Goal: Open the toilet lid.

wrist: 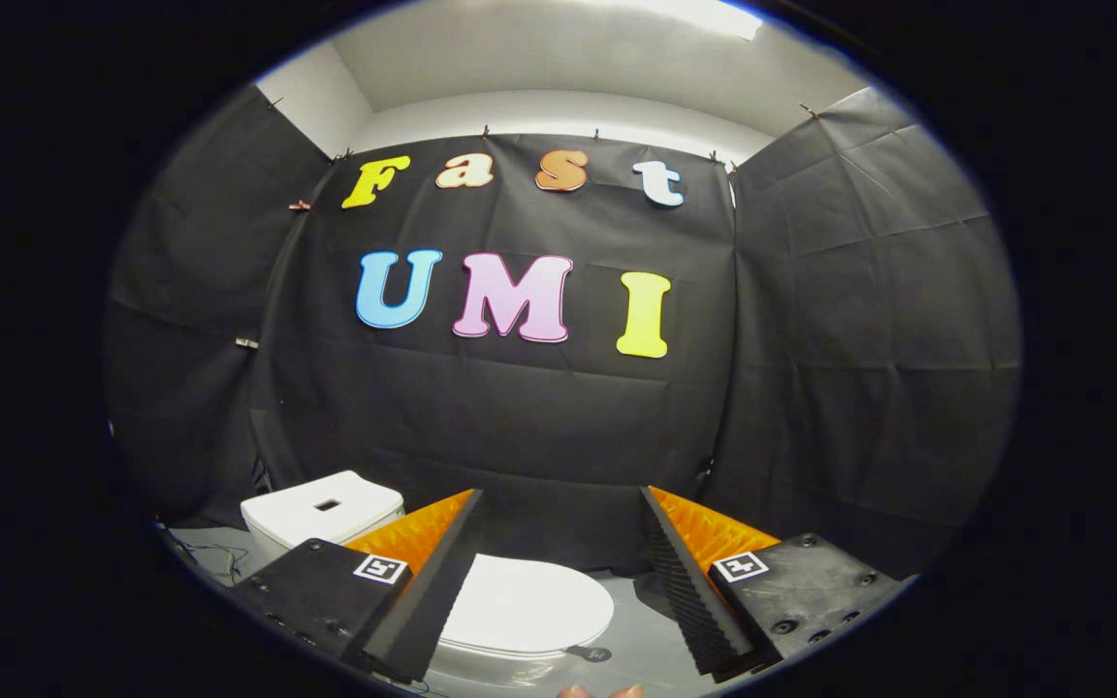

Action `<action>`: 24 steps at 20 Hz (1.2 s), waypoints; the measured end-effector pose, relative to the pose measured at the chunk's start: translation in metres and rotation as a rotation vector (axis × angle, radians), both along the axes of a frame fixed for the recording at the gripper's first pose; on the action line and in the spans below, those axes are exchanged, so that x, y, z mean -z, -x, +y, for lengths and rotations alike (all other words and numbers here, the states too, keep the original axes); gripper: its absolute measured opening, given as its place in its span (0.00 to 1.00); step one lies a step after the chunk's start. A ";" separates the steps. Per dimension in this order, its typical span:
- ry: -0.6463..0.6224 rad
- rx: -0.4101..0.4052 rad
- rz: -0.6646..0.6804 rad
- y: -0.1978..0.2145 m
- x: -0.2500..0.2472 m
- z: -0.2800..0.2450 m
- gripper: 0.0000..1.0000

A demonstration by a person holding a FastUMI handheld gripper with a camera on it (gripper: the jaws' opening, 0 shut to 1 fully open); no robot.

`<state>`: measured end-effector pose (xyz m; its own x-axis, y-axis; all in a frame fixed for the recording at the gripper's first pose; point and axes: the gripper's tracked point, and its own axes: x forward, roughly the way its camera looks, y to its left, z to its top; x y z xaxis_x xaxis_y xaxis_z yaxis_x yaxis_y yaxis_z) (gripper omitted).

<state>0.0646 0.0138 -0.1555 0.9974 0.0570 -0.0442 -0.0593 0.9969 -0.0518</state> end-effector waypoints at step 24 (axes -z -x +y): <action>-0.446 -0.006 0.321 -0.051 0.220 -0.067 0.99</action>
